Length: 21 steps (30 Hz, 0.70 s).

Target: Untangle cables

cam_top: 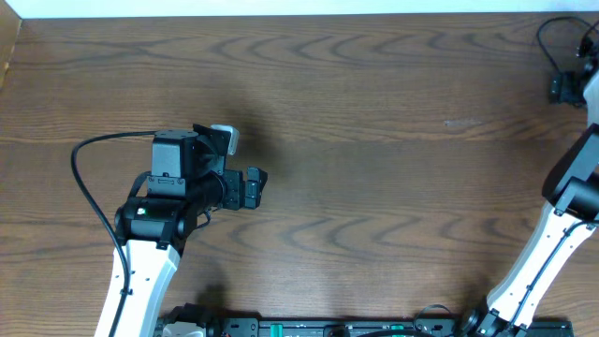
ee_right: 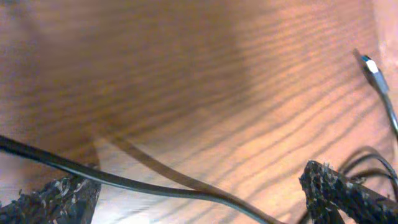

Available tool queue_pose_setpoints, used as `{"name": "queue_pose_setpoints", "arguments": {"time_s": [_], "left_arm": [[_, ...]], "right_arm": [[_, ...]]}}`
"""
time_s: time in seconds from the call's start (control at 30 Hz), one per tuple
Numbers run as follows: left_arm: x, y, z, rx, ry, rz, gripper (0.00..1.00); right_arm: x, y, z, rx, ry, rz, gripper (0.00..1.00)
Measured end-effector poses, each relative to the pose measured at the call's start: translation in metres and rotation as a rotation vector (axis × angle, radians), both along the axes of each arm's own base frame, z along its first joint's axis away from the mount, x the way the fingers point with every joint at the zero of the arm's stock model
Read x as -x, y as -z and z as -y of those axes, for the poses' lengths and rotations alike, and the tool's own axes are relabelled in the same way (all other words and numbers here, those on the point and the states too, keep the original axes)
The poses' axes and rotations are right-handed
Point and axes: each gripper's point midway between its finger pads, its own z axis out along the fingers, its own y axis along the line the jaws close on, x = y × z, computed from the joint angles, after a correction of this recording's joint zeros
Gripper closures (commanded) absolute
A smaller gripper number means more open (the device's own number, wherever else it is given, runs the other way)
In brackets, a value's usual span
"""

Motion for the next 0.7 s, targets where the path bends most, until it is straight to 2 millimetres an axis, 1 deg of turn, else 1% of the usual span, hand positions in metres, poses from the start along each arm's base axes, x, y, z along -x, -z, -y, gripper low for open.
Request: {"name": "queue_pose_setpoints", "arguments": {"time_s": [0.17, 0.3, 0.43, 0.6, 0.7], "left_arm": [[0.000, 0.000, 0.000, 0.000, 0.000, 0.000, 0.01], [0.000, 0.000, 0.000, 0.000, 0.000, -0.002, 0.01], [0.001, 0.001, 0.000, 0.000, 0.000, -0.004, 0.01], [0.001, 0.001, 0.000, -0.001, 0.000, -0.005, 0.02], [0.001, 0.001, 0.000, -0.001, 0.000, -0.005, 0.02]], "right_arm": [[0.019, -0.001, 0.028, 0.009, 0.057, -0.006, 0.01], [0.039, 0.000, 0.053, 0.010, 0.112, -0.009, 0.01], [0.058, 0.000, 0.074, 0.008, 0.159, -0.013, 0.01], [0.074, 0.001, 0.088, -0.004, 0.208, -0.012, 0.01], [0.076, 0.002, 0.090, -0.013, 0.228, -0.005, 0.01]]}}
